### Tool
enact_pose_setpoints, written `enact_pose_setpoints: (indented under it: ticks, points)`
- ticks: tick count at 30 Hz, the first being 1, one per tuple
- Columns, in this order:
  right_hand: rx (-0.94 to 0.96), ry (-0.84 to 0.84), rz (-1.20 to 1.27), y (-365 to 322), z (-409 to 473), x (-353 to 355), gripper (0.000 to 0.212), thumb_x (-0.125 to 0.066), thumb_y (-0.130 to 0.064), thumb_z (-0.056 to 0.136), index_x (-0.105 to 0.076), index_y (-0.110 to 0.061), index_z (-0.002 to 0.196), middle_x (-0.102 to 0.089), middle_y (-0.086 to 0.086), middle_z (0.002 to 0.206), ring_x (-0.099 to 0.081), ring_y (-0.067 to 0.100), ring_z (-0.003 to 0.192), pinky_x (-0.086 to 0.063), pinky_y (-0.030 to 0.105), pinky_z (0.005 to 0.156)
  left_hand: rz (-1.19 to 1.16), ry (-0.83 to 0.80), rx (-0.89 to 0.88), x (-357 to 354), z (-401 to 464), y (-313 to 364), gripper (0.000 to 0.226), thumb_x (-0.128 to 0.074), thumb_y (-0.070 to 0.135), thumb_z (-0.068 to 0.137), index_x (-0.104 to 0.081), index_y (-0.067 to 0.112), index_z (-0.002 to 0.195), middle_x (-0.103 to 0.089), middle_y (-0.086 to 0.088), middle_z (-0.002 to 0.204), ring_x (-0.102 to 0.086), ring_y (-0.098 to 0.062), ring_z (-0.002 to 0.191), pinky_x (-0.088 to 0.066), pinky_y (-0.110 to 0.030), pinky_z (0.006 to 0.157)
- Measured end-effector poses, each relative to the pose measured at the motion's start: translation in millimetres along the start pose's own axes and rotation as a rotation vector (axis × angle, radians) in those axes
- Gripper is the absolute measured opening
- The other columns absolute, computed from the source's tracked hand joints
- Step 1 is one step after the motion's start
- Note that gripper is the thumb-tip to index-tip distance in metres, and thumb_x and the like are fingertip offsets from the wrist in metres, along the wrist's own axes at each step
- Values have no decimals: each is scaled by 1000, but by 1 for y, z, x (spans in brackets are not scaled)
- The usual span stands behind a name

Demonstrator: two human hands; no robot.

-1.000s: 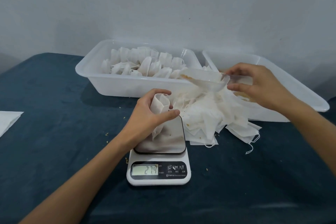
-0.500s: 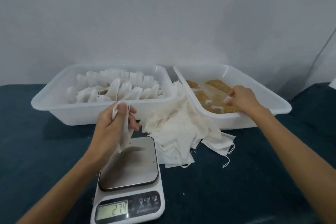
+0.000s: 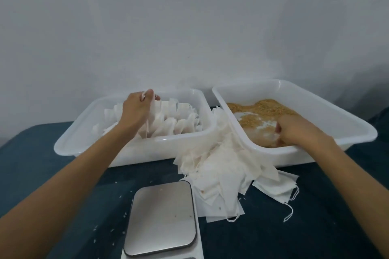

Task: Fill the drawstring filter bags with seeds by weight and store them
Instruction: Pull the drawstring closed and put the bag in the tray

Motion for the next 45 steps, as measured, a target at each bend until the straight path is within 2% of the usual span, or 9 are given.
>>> enact_pose_setpoints:
  ticks: [4,8,13,20,24,28,33,39,45]
  points:
    - [-18,176,11,-6,-2,1,32,-72,-36,92,-63,-19,117,-68,3,114,-63,24,102,-45,37,79,-26,23,90,0,32,-4,38,-44,28,108,-76,9,102,-72,-17,113,-68,-34,101,-59,-43,81]
    - [65,420,189,-26,-7,6,28,-64,-34,97,-63,-22,122,-68,0,116,-63,23,104,-49,41,90,-85,-76,102,-15,54,6,37,-45,27,108,-75,7,99,-73,-17,103,-70,-29,91,-57,-33,68]
    - [59,419,330,-32,-7,6,23,-61,-28,99,-63,-20,120,-69,0,114,-63,21,105,-49,46,96,-33,-217,75,-62,61,15,33,-48,21,106,-73,2,95,-75,-15,98,-69,-29,88,-56,-42,79]
    - [56,447,349,-26,-6,3,24,-60,-33,100,-62,-22,122,-69,-2,115,-63,20,106,-49,45,96,284,-230,51,-101,70,-14,50,-48,10,103,-63,8,56,-64,4,53,-56,-22,59,-42,-13,52]
    - [49,454,335,-27,-7,3,22,-59,-32,101,-62,-23,121,-69,-4,112,-64,19,103,-49,42,95,292,-175,90,-103,78,-20,29,-53,14,101,-66,-7,85,-70,-28,93,-65,-42,91,-49,-41,81]
    - [64,460,325,-29,-7,3,21,-58,-31,101,-63,-23,119,-69,-4,109,-64,19,102,-49,42,95,427,-26,-137,-101,64,-1,31,-61,24,104,-62,2,125,-65,-19,121,-58,-35,116,-43,-40,96]
    - [79,438,316,-30,-7,2,24,-57,-32,101,-62,-20,121,-68,-2,109,-63,21,102,-49,45,95,388,-155,-547,-113,18,40,10,-69,17,99,-75,9,100,-65,-3,95,-59,-23,90,-48,-42,88]
    - [73,441,319,-29,-7,2,24,-57,-32,101,-62,-20,121,-68,-2,110,-63,21,103,-48,44,95,541,-436,-391,-152,2,67,27,-70,26,99,-77,6,115,-69,-9,115,-64,-25,87,-56,-39,82]
    - [81,480,303,-28,-4,-3,22,-57,-27,101,-63,-19,120,-69,-2,108,-63,21,102,-45,40,88,589,-333,-334,-161,8,64,12,-67,4,94,-78,4,97,-72,-8,112,-65,-25,108,-48,-30,81]
Point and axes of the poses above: each hand's wrist, its own z-axis towards the middle knuckle, its own x-axis out of the back of the hand, y = z × x, the point moved 2 cm from there along z, towards the middle knuckle
